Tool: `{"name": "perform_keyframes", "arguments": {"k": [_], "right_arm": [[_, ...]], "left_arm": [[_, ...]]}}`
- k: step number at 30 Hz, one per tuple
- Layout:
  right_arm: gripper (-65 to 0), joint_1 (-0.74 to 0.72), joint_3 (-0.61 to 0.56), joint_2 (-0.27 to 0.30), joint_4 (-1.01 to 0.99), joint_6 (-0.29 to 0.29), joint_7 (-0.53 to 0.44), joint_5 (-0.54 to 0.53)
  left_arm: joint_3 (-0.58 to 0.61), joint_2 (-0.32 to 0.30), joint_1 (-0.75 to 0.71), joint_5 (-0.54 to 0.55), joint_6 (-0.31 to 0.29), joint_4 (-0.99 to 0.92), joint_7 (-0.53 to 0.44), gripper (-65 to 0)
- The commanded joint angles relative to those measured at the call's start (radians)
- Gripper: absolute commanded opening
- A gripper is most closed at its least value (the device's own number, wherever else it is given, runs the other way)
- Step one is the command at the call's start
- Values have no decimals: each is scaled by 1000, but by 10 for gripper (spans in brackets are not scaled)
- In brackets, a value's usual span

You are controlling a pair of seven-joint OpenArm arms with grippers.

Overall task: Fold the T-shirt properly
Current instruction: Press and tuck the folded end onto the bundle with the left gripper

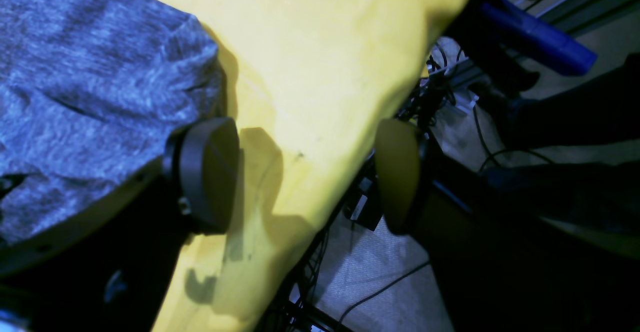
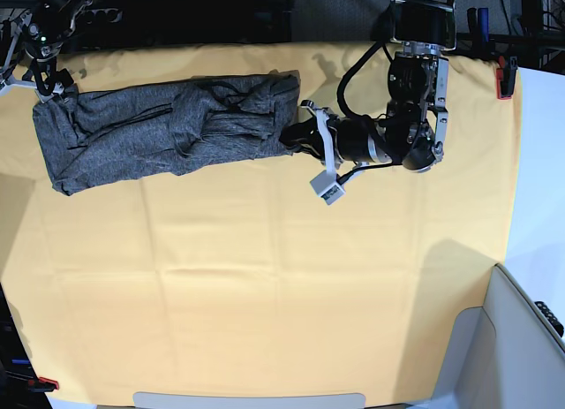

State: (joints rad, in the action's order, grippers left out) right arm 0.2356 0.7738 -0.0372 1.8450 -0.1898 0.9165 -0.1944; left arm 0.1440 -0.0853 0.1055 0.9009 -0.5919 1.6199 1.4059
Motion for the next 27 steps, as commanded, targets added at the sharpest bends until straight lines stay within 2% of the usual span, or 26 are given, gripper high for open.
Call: {"name": "perform_keyframes", "arguments": {"k": [1,4,8,13,16,22,27], "right_arm": [[-226,0,3,10,15,0,-21,3],[-226,0,2,10,15,0,-21,3],[-226,1,2,9,15,0,-21,3],[-226,1,2,9,15,0,-21,3],[-226,1,2,9,15,0,-21,3],[-226,3,-38,9,15,0,-21,3],[-226,1,-40,1,14,0,-21,3]], "left_arm": [[1,14,18,17,0,16,-18,-649],[58,25,20,16,0,16,-29,-649],[147,25,21,14,0,13,-101,-649],[234,31,21,-42,5,12,-170,-649],[265,49,27,-44,53,0,-199,-649],[349,117,82,-44,72,-50,-216,-649],[349,175,82,-41,71,-45,-208,-649]]}}
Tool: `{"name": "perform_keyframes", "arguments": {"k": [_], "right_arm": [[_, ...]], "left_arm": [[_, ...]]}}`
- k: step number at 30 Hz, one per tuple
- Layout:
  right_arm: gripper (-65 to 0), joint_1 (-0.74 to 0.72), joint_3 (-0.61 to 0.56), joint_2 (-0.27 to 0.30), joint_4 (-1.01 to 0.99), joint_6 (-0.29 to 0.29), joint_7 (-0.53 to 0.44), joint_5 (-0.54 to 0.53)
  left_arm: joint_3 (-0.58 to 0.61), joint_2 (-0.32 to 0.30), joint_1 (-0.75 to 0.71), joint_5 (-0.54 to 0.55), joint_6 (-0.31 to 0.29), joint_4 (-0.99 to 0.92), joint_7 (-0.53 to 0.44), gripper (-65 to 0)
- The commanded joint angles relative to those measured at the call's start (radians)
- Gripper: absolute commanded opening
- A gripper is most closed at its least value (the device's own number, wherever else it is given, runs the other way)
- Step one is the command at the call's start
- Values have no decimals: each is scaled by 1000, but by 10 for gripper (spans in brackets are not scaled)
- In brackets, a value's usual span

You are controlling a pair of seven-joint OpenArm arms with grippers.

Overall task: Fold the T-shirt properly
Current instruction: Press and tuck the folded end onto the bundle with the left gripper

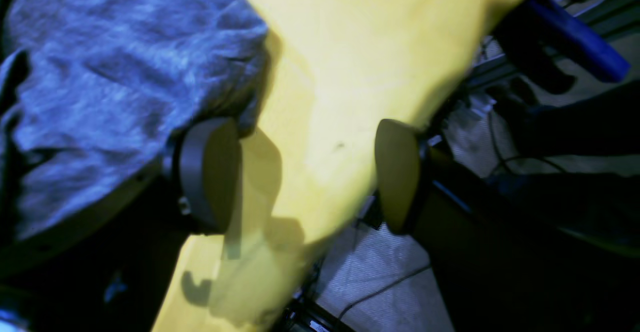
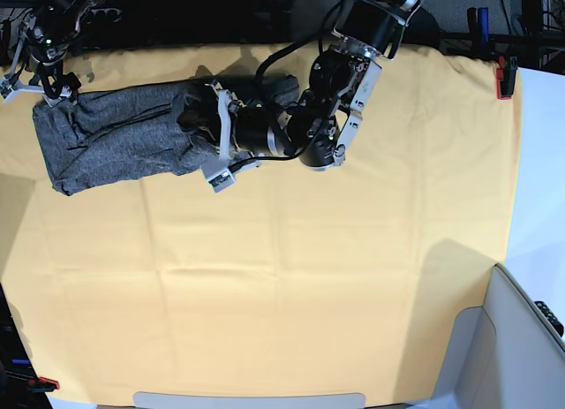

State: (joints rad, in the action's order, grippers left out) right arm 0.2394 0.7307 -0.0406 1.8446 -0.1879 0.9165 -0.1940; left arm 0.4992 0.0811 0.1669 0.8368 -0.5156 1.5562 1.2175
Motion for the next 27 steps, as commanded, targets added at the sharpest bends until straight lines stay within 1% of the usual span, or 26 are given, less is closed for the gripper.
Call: {"name": "perform_keyframes", "arguments": {"k": [1,4,9,12,15,19,24,27], "right_arm": [[-226,-2,3,3,10,-2,-21,3],[-226,-2,3,5,8,-2,-21,3],[-226,-2,3,0,8,-2,-21,3],[-226,-2,3,0,8,-2,-21,3],[-226,-2,3,0,8,-2,-21,3],[-226,-5,3,0,8,-2,-21,3],[-226,-7,3,0,8,-2,-21,3],[-226,-4,3,0,8,-2,-21,3]], "left_arm": [[-6,12,21,25,-7,23,-20,-649],[-14,4,21,25,-8,68,-26,-649],[-141,-83,15,25,-4,161,-18,-649],[-188,-142,7,25,-4,206,-18,-649],[-213,-178,-34,25,-4,217,-18,-649],[-230,-182,-92,22,-4,217,-23,-649],[-221,-174,-123,22,-4,215,-26,-649],[-178,-157,-120,20,-2,211,-29,-649]]}}
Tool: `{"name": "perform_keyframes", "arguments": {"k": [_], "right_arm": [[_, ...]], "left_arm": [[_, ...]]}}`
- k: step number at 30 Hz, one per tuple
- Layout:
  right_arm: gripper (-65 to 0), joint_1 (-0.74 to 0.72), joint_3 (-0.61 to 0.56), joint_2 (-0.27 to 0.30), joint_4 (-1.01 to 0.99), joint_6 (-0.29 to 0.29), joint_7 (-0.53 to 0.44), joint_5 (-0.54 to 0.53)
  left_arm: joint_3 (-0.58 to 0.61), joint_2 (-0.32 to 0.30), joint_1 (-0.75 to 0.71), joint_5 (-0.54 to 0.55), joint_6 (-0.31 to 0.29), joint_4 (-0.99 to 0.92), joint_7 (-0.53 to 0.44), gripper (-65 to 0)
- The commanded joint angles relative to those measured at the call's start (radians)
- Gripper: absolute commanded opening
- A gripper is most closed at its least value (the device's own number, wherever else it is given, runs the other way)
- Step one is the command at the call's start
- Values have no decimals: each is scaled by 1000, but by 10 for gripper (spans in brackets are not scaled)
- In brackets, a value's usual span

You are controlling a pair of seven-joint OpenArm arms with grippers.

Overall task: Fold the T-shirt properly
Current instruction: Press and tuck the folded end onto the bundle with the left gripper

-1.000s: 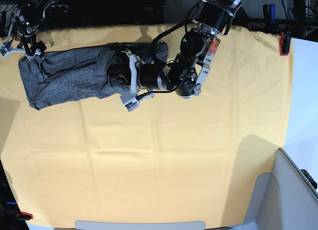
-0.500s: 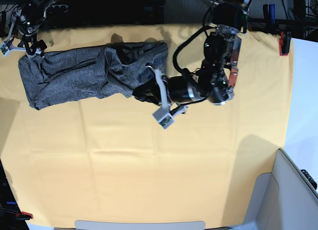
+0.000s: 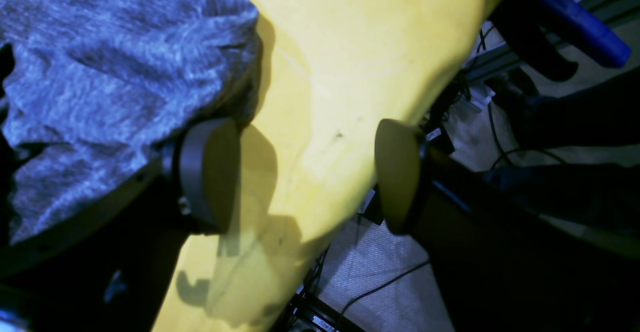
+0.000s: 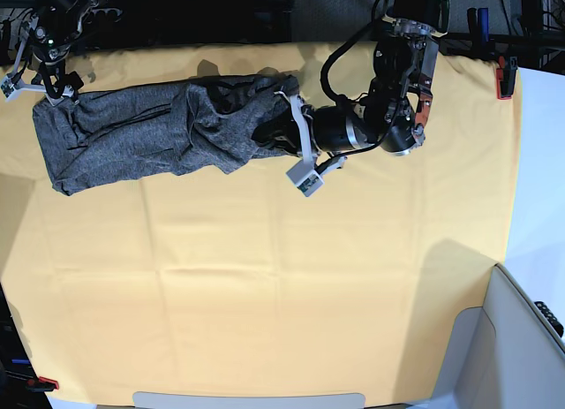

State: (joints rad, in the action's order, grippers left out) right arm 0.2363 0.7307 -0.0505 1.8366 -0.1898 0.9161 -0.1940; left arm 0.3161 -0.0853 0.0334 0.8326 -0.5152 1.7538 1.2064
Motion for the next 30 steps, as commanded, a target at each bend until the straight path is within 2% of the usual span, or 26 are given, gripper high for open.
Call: {"name": "perform_keyframes", "arguments": {"k": [1,4,9,18,24,30], "right_arm": [[-226,-1,3,10,16,0,-21,3],[-226,1,3,10,16,0,-21,3],[-226,1,3,8,16,0,-21,3],[-226,1,3,8,16,0,-21,3],[-226,1,3,10,16,0,-21,3],[-226,8,3,10,25,0,-21,3]], "left_arm": [[16,15,13,24,-3,7,-18,-649],[71,19,16,24,-3,-15,-53,-649],[193,15,18,24,57,-53,-127,-649],[295,15,21,29,54,-48,-122,-649],[274,11,23,29,54,53,-125,-649],[110,12,24,23,60,107,-130,-649]]}}
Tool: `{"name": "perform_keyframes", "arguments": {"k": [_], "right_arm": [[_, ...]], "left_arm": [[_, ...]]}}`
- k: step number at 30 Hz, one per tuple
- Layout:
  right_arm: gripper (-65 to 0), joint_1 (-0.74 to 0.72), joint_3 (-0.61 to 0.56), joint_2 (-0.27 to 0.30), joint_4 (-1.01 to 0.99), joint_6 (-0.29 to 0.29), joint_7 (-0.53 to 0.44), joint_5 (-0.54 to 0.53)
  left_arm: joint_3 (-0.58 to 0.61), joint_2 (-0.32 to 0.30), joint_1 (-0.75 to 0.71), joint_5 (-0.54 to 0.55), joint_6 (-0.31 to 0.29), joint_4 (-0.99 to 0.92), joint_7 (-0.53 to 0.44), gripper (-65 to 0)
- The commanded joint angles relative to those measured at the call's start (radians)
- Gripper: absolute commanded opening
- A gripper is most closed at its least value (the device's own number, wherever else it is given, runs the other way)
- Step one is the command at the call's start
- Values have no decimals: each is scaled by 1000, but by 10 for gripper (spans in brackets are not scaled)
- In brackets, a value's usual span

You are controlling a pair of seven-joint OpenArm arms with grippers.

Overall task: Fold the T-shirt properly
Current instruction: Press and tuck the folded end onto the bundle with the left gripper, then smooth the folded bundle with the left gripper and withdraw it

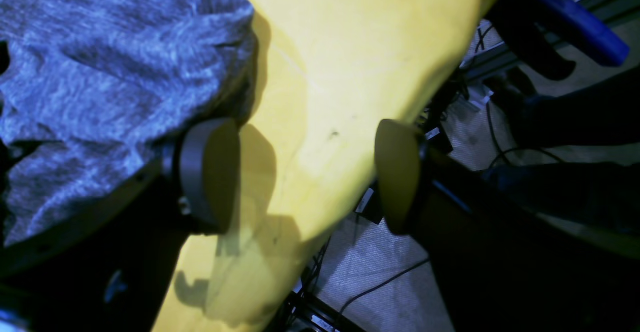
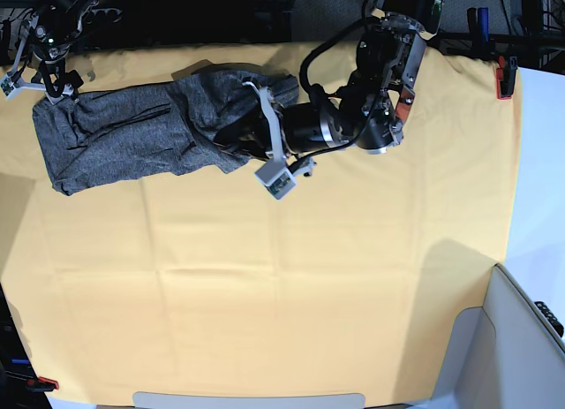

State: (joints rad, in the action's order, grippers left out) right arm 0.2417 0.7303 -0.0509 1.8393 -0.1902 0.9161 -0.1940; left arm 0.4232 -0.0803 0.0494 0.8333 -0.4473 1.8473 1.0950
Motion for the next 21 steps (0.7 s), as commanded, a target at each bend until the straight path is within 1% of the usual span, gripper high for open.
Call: {"name": "perform_keyframes", "arguments": {"k": [1,2,4,6,10,14,16,19,21], "right_arm": [[-226,6,4,10,23,1,-21,3],[-226,6,4,10,24,1,-21,3],[-226,8,4,10,26,1,-21,3],[-226,8,4,10,26,1,-21,3],[-226,5,4,10,27,1,-21,3],[-226,5,4,10,27,1,-21,3],[-226,8,4,10,27,1,-21,3],[-226,9,4,10,27,1,-21,3],[-226,9,4,10,27,1,-21,3]], "left_arm": [[-19,7,11,13,-6,-4,-19,-649],[-28,9,22,-10,11,-19,-19,-649],[-25,12,36,-61,66,-48,-20,-649],[-10,26,39,-98,97,-73,-22,-649],[44,64,40,-122,107,-119,-42,-649],[134,83,42,-161,109,-192,-98,-649],[176,95,42,-199,109,-232,-131,-649],[234,129,42,-254,109,-297,-178,-649],[265,158,53,-271,109,-324,-198,-649]]}}
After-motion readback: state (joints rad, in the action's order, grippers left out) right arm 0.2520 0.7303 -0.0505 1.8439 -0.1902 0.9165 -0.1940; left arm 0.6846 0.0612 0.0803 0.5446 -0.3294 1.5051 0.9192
